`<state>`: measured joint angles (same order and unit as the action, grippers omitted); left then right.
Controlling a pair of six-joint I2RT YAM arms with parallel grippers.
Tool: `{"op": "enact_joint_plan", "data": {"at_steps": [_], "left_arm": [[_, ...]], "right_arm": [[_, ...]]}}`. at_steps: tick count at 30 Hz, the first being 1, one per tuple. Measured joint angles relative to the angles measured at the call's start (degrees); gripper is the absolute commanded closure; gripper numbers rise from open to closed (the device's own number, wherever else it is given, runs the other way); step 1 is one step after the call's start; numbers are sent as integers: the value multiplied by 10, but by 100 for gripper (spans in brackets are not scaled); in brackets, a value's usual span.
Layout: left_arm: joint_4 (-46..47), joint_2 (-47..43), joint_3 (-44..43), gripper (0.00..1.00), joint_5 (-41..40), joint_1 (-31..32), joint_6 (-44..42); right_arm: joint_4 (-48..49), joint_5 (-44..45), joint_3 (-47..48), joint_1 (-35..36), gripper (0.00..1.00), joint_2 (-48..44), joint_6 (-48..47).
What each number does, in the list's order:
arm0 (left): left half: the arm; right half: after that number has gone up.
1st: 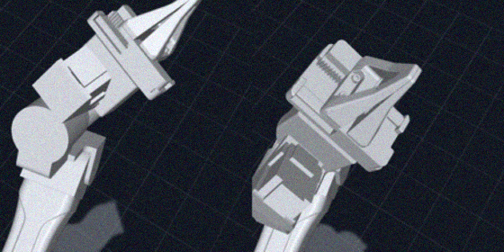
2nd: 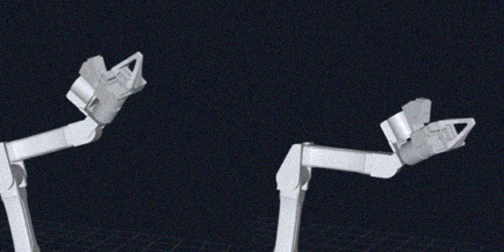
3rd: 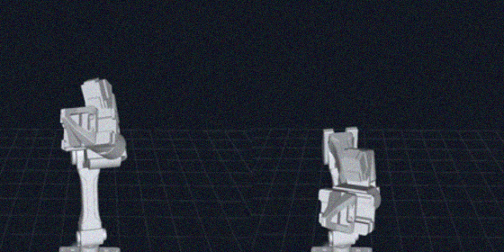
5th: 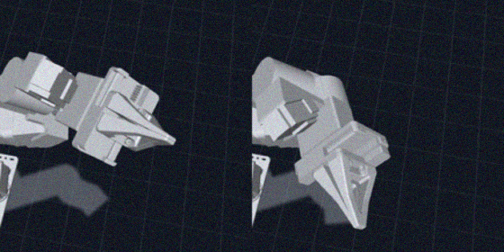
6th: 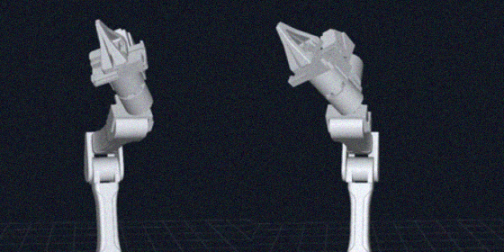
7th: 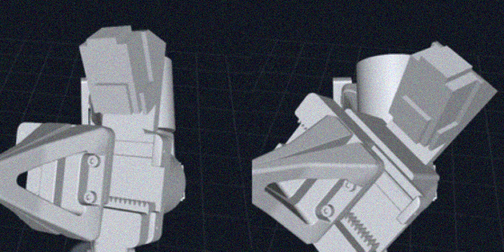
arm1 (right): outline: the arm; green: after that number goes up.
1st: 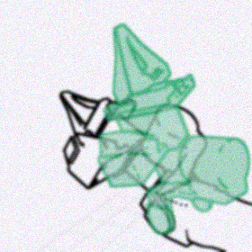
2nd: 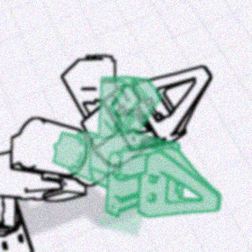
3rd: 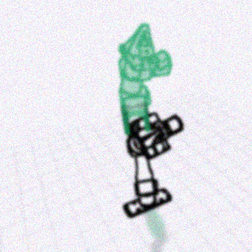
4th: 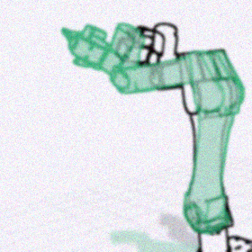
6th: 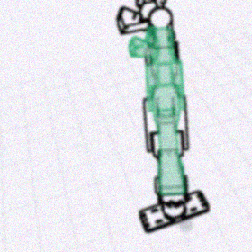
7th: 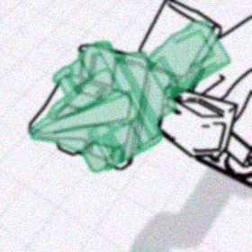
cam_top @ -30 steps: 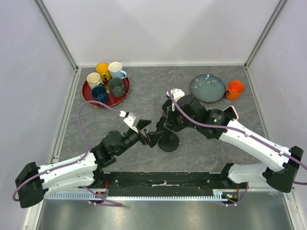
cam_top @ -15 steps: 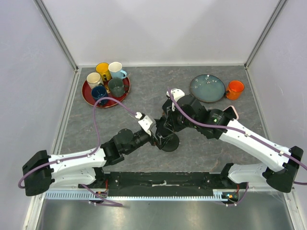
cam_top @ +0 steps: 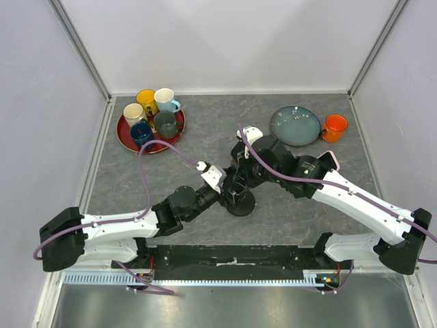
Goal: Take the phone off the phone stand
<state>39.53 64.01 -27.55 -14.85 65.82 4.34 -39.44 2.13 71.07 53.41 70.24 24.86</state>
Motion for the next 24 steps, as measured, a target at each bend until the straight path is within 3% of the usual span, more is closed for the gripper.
{"op": "enact_joint_plan", "data": {"at_steps": [9,24], "left_arm": [[-7,10,-8,14,-54,23,-8],[-104,-3,-40,5,-71,49,-5]], "right_arm": [[-5,-2,3,0,100,0,-2],[-32,-2,14,4,100,1,-2]]}}
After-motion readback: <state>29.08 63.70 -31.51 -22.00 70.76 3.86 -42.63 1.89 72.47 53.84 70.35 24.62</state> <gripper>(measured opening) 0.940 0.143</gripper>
